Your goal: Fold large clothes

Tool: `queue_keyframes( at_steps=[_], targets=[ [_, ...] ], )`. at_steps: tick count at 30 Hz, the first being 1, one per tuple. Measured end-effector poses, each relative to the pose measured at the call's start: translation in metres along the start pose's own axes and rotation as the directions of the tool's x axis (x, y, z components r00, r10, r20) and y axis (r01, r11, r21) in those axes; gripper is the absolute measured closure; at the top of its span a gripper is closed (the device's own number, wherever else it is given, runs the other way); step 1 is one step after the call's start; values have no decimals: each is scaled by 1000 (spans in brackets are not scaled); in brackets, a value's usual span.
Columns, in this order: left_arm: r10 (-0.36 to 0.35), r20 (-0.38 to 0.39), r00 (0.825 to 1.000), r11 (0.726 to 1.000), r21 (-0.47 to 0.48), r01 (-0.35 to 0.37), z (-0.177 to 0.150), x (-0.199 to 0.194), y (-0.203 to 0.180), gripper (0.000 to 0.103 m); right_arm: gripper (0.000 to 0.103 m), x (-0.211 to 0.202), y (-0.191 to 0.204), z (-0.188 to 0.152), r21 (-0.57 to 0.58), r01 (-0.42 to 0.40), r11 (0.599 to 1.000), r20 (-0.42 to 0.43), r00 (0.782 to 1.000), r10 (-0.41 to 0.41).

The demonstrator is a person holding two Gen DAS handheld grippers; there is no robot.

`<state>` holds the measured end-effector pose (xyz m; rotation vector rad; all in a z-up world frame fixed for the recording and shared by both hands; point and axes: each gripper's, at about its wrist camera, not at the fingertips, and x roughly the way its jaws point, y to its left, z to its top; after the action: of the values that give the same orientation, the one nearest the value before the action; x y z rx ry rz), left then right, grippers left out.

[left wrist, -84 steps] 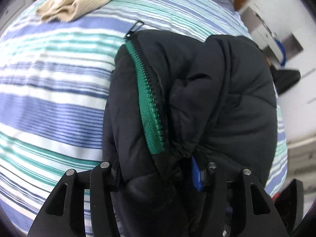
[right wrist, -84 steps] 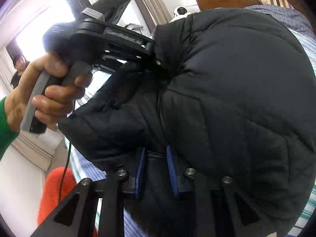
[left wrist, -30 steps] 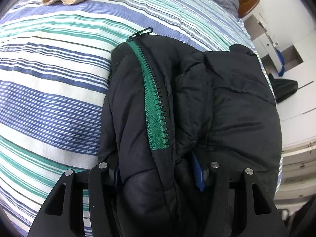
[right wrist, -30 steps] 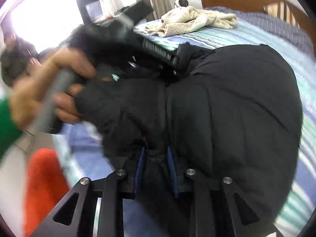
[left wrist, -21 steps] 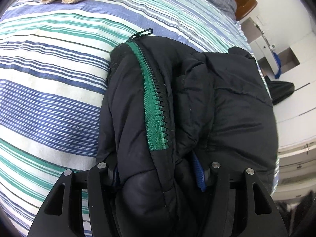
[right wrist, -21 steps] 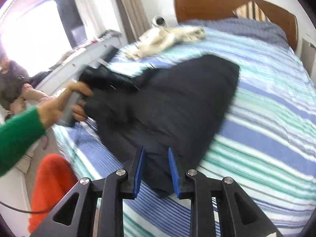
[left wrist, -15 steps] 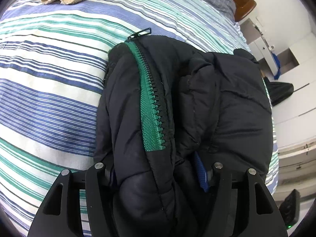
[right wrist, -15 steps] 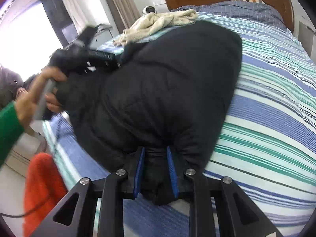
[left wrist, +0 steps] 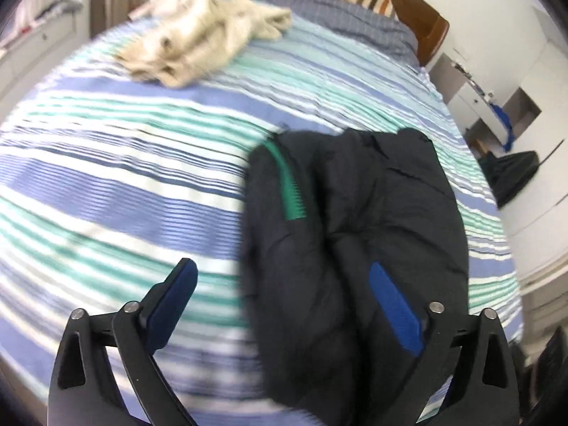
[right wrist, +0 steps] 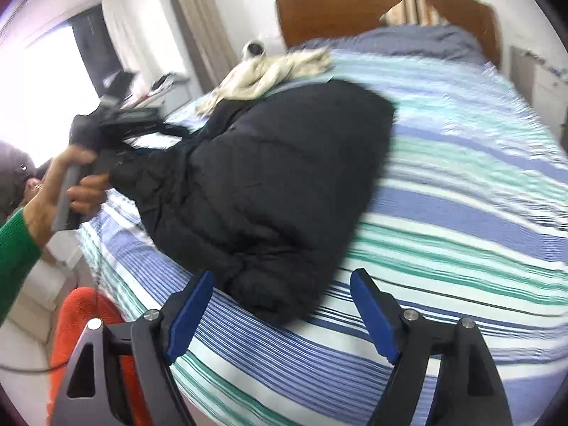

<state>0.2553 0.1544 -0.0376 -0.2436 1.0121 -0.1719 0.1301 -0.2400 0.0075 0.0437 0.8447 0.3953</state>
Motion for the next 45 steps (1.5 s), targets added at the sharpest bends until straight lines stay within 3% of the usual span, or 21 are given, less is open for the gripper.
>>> queue_keyframes(
  at_steps=[3,5,9,12,16,18,19,20,23,25,29,32,35,36,39,41,45],
  targets=[
    [38,-14,999,999,-27,-38,-12,-18,19,0,22,-9,-16,-11,11,110,994,-31,994,-109],
    [-34,-47,998,999,-36,32,-23,-24,32,1,22,-12,-27,-17,43,157,987,-51,987,-155],
    [-10,16,1000,992,-122,12,-47,-40,50,1,22,-20,-34,-22,46,197,979,-34,980,-196],
    [-33,56,998,984,-171,42,-56,-47,63,1,22,-29,-19,-13,-14,115,993,11,993,-115],
    [-96,49,994,971,-213,104,-60,-41,75,1,23,-20,8,24,-46,4,999,51,999,-2],
    [-147,40,988,957,-246,152,-63,-37,79,1,44,-7,25,50,-48,-76,996,70,994,79],
    [-175,35,984,950,-257,178,-63,-35,80,1,57,3,33,62,-41,-127,991,72,989,130],
    [-197,33,980,944,-262,199,-62,-31,80,2,62,21,44,79,-33,-182,983,66,981,184],
    [-223,41,974,943,-245,226,-59,-27,81,2,67,73,73,104,3,-333,943,32,943,333],
    [-248,28,968,939,-239,248,-55,-17,84,2,68,111,97,106,6,-384,923,-57,922,384],
    [-356,10,934,902,-259,346,-47,4,92,2,70,153,136,86,-98,-316,944,-145,943,301],
    [-445,-8,895,862,-275,426,-40,27,94,2,70,159,148,78,-146,-258,955,-150,960,236],
    [-540,-57,840,814,-290,503,-25,56,84,2,71,163,148,75,-165,-238,957,-160,964,212],
    [-554,-74,830,809,-284,515,-22,62,80,2,71,163,147,75,-171,-233,957,-161,965,207],
    [-558,-137,818,823,-217,525,-7,81,58,4,71,162,147,75,-191,-216,957,-156,970,188],
    [-528,-189,828,849,-163,503,-1,91,43,4,71,162,148,73,-203,-203,958,-153,973,174],
    [-486,-257,835,872,-78,483,5,95,23,3,71,160,150,72,-210,-198,957,-140,975,171]
  ],
)
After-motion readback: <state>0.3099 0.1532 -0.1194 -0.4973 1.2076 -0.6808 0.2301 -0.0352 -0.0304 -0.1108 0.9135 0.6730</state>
